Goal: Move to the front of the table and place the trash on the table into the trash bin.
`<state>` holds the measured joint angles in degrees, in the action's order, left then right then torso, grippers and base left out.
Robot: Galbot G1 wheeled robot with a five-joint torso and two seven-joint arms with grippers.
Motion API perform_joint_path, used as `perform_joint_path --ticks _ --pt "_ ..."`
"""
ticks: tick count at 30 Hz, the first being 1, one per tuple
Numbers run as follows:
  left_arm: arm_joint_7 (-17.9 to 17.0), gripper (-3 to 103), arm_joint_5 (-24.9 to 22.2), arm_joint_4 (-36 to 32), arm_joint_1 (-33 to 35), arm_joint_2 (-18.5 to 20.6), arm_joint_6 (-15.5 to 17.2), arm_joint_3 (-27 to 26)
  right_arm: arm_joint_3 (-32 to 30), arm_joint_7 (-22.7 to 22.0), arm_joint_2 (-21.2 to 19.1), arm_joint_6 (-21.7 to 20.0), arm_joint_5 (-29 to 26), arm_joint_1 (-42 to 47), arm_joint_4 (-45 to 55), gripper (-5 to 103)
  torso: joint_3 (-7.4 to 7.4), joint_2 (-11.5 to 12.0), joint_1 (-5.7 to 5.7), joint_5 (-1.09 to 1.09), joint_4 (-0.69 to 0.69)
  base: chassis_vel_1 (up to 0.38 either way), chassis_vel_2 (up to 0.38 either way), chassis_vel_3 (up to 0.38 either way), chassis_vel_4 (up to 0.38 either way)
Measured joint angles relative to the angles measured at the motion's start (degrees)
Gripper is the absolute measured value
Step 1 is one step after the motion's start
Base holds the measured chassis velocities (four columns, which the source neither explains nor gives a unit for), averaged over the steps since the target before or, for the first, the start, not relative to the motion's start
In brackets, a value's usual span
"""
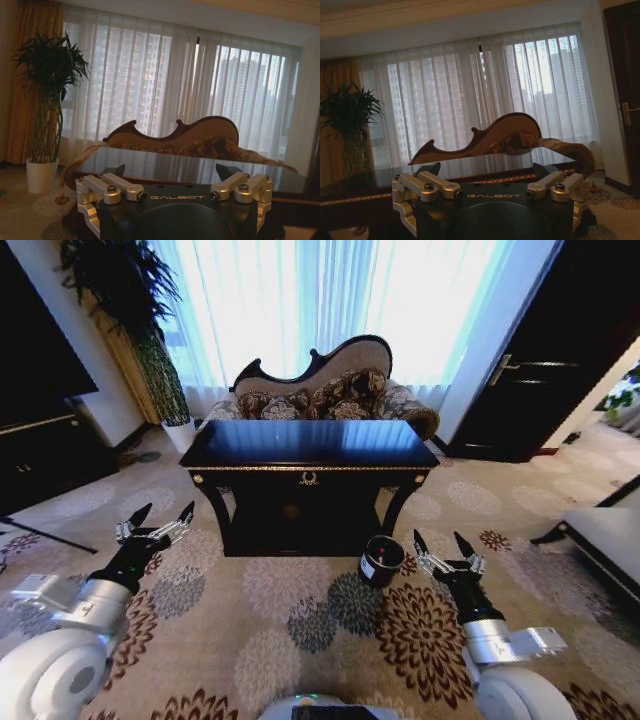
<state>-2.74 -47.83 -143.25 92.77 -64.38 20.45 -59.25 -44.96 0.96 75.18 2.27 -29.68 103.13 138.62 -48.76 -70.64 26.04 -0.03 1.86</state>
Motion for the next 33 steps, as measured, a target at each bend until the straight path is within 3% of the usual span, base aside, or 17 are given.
perform_joint_path --ticks 12,33 --pt "0.1 100 1.6 0.0 -0.3 -0.3 -0.1 2.0 0.6 0.9 0.0 0.5 0.0 -0.3 -0.8 100 0.06 -0.1 -0.14 0.02 0.01 0.326 -0.311 -0.326 0.330" --pt "0.3 100 2.1 0.0 -0.9 -0.1 -0.4 2.8 1.2 0.8 0.8 -0.7 0.0 0.2 1.2 100 0.02 0.0 -0.07 0.02 0.00 -0.008 0.008 -0.001 0.003"
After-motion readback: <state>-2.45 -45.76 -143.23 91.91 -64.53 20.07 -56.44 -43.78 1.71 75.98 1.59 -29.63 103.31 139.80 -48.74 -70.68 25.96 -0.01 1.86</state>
